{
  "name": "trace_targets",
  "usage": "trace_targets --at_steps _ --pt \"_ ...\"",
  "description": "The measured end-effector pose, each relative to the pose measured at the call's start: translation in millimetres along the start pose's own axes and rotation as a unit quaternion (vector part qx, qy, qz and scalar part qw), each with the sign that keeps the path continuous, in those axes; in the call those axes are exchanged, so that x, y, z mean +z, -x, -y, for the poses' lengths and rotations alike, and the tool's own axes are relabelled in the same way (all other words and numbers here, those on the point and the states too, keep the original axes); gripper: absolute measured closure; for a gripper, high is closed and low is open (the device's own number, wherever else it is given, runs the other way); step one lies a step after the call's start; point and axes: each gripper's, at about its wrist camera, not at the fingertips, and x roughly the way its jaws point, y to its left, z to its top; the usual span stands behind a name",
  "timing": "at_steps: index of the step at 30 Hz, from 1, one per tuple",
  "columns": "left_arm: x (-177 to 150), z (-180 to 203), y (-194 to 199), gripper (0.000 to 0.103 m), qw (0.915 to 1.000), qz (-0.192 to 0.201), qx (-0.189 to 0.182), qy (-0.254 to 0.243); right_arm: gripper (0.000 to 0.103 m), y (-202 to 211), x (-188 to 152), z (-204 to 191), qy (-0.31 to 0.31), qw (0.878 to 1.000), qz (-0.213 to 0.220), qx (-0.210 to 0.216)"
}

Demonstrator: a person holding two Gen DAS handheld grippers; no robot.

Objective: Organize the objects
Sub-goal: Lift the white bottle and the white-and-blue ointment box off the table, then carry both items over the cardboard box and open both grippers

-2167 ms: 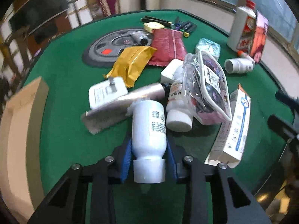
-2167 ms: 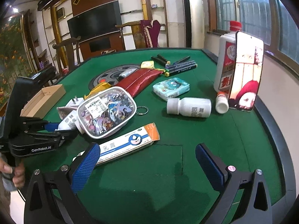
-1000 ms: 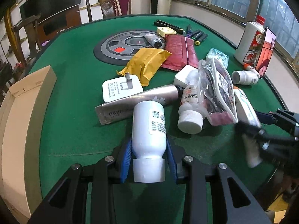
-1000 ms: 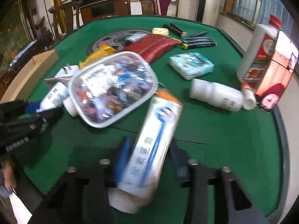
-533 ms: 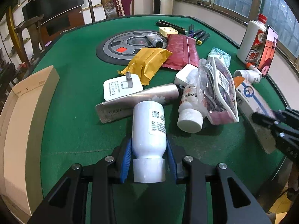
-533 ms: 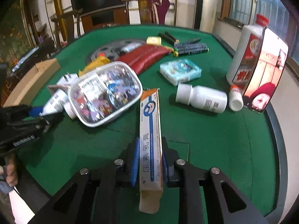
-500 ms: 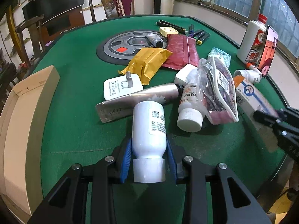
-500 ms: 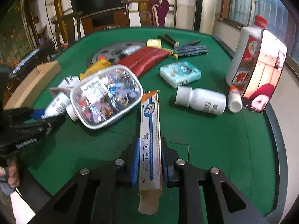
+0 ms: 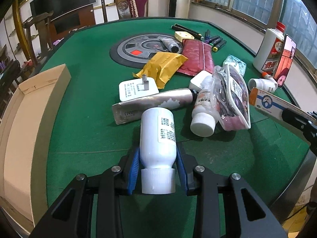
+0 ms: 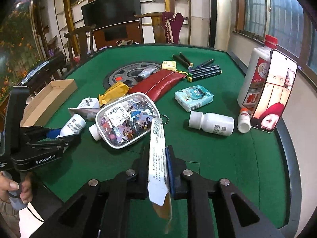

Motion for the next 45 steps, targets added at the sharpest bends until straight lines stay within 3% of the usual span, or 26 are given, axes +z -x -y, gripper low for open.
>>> trace_targets --at_steps 10,16,29,35,43,45 --pt "-0.7 -11.9 30.8 0.070 0.9995 0.027 -0.007 0.013 0.088 35.9 9.5 -6.3 0.000 0.999 0.050 0.020" --pt "-2.7 -31.9 62.7 0.070 0.9982 0.052 -0.004 0.030 0.088 47.5 25.6 -35.6 0.023 0.994 0.073 0.072" --pt "-25.2 -128.3 94.4 0.070 0.9900 0.056 0.057 0.116 0.087 3.1 47.4 -151.2 0.093 0.974 0.037 0.203" --pt "-38.4 -184.5 91.4 0.069 0.9838 0.042 0.084 0.153 0.087 -20.6 56.7 -197.2 0.092 0.958 0.009 0.271" --pt "-56.7 -233.7 81.2 0.069 0.9768 0.019 0.112 0.181 0.087 -53.1 72.7 -266.9 0.084 0.938 -0.025 0.336" --pt "-59.1 -242.3 78.5 0.069 0.9762 0.011 0.117 0.182 0.087 -65.1 74.7 -280.7 0.075 0.938 -0.034 0.337"
